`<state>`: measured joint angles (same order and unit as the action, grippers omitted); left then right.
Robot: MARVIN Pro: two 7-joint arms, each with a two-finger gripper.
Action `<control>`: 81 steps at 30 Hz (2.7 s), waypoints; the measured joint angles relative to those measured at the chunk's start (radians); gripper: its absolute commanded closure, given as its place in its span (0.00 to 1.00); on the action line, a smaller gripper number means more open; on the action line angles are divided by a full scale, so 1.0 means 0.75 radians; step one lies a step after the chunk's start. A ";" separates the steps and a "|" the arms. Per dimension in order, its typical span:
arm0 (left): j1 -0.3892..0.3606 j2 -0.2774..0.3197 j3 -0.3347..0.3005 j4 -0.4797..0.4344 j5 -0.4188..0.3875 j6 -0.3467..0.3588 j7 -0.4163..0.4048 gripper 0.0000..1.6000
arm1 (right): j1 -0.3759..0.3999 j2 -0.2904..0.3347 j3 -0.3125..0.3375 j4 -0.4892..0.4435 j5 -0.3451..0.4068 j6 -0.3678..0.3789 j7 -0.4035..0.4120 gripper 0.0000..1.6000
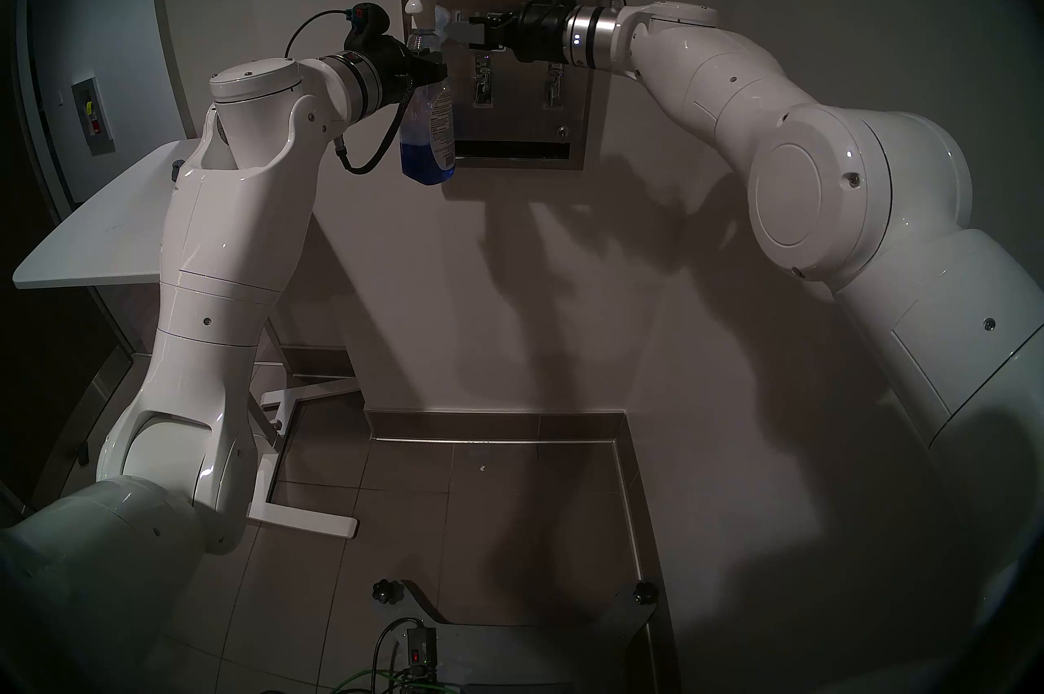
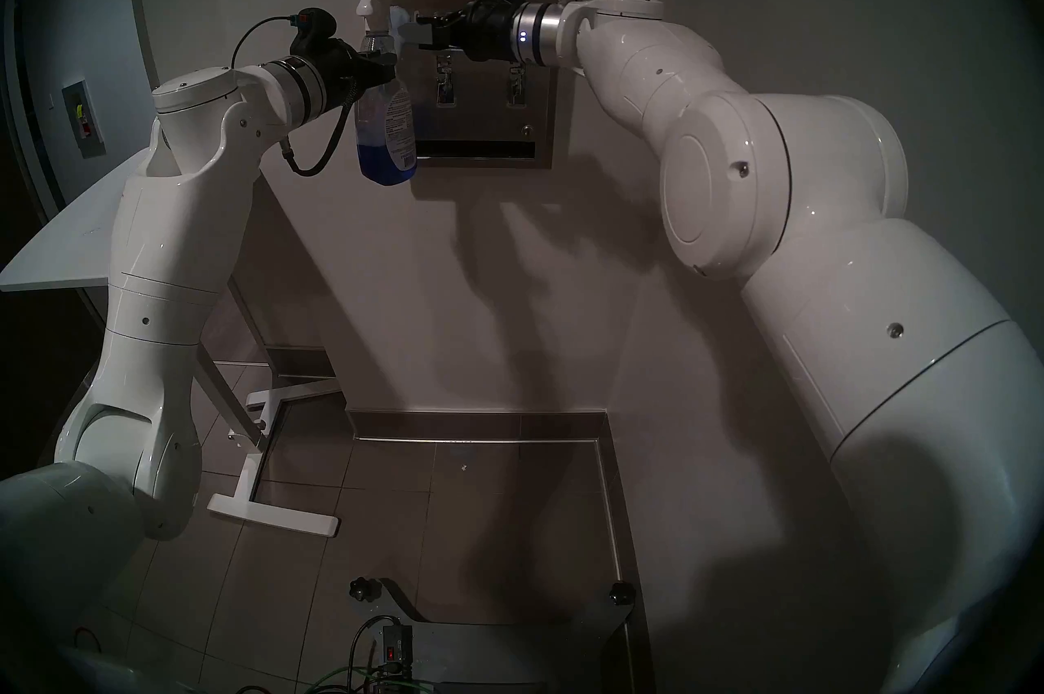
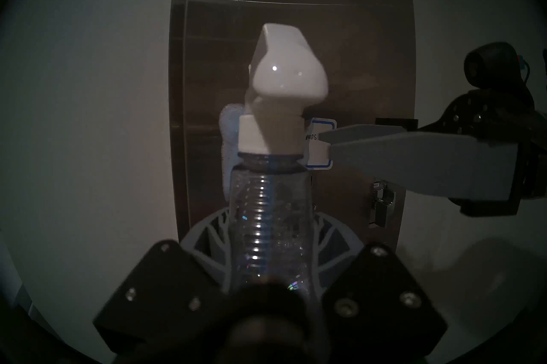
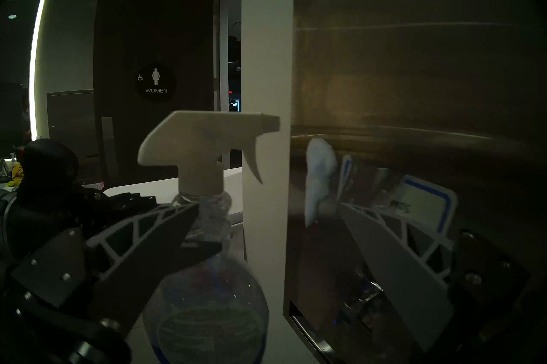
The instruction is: Pick up the cleaner bottle and spray the cleaner onto the surface
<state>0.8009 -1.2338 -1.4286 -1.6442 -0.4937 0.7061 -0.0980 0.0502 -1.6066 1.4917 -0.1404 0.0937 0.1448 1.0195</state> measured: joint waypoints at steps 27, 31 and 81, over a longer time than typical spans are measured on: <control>0.000 -0.017 -0.016 -0.002 0.022 0.000 -0.011 1.00 | -0.129 -0.009 0.222 -0.100 0.144 -0.465 -0.316 0.00; 0.000 -0.020 -0.019 -0.002 0.025 0.000 -0.015 1.00 | -0.171 -0.026 0.240 -0.128 0.154 -0.553 -0.349 0.00; 0.005 -0.041 -0.039 -0.001 0.062 0.009 -0.048 1.00 | -0.685 0.005 0.308 -0.490 0.123 -0.981 -0.553 0.00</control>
<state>0.8045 -1.2649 -1.4582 -1.6450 -0.4468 0.7130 -0.1340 -0.4638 -1.6030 1.7223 -0.5077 0.1859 -0.5906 0.6050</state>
